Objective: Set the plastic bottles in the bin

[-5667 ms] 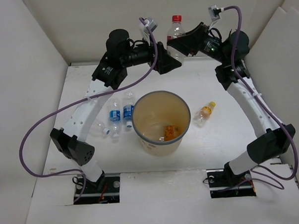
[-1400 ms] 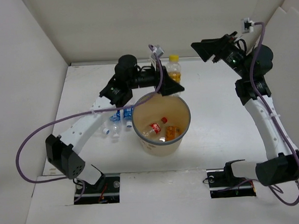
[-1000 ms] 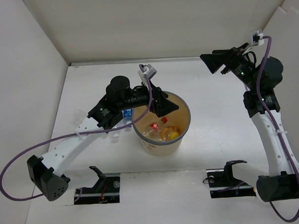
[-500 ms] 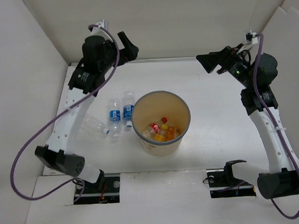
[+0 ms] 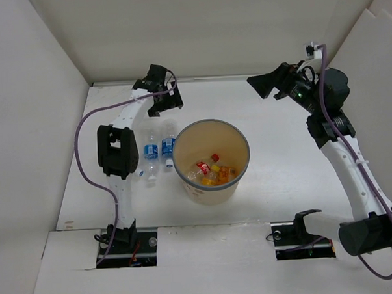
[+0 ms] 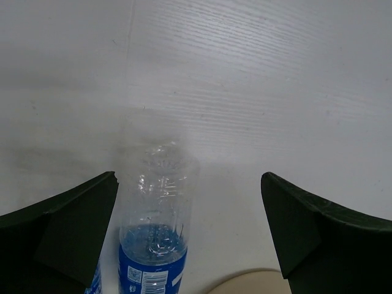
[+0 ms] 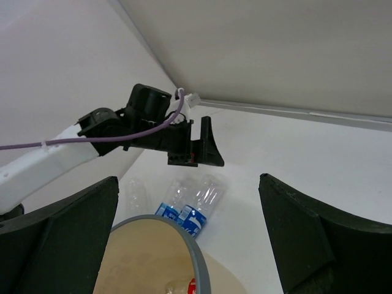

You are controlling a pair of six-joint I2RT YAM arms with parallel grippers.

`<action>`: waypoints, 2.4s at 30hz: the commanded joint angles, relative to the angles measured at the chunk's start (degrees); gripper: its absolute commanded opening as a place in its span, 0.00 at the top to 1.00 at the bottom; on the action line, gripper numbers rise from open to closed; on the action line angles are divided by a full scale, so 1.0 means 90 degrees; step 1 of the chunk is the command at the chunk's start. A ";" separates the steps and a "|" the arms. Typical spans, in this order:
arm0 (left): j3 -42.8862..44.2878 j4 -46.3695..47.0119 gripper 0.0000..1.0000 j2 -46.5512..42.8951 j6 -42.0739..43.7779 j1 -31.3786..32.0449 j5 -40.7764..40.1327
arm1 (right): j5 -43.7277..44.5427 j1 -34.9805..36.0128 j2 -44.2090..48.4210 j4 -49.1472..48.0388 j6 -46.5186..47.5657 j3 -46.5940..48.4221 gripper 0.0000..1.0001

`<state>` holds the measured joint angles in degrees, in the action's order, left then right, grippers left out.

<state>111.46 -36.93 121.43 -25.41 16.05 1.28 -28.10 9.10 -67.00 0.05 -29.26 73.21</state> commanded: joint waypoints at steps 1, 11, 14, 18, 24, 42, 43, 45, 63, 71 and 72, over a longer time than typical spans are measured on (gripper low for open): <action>0.0263 -0.0019 0.00 -0.0318 0.0177 0.0023 0.0122 | 0.0055 0.0169 0.0023 -0.0133 0.0165 0.0039 0.00; -0.0538 0.0050 0.01 -0.0045 0.0118 0.0296 -0.0562 | 0.0251 0.0434 0.0023 -0.0133 0.0165 -0.0390 0.00; -0.1016 0.0410 0.01 -0.0103 0.0040 0.0296 -0.0562 | 0.0309 0.0492 0.0023 -0.0133 0.0165 -0.0448 0.00; -0.1271 0.0470 0.01 -0.0094 0.0040 0.0296 -0.0562 | 0.0309 0.0551 0.0023 -0.0133 0.0165 -0.0449 0.00; -0.1271 0.0470 0.19 0.0189 0.0040 0.0296 -0.0445 | 0.0368 0.0610 0.0081 -0.0133 0.0165 -0.0507 0.00; 0.0854 0.0101 1.00 0.0852 0.0117 0.0296 0.0210 | 0.0368 0.0551 -0.0142 -0.0074 0.0106 -0.0059 0.00; 0.1805 -0.0085 1.00 0.0989 0.0118 0.0296 0.0084 | 0.0300 0.0551 -0.0201 -0.0074 0.0106 0.0019 0.00; 0.2893 -0.0436 1.00 0.1272 0.0264 0.0296 0.0083 | 0.0232 0.0551 -0.0405 -0.0074 0.0047 0.0234 0.00; 0.0711 0.3789 1.00 -0.2562 -0.0126 0.0266 0.3012 | -0.0774 0.1273 -0.2466 -0.0826 0.0614 0.2217 0.00; 0.0390 0.4776 1.00 -0.3188 -0.1053 0.0267 0.3617 | -0.1028 0.2220 -0.2731 -0.1441 0.0896 0.2276 0.00; 0.0331 0.4835 1.00 -0.3247 -0.1141 0.0267 0.3618 | -0.1086 0.2366 -0.2731 -0.1587 0.0897 0.2276 0.00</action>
<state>116.46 0.23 94.17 -31.44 18.83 30.59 -35.44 27.70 -92.27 -6.61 -23.44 91.02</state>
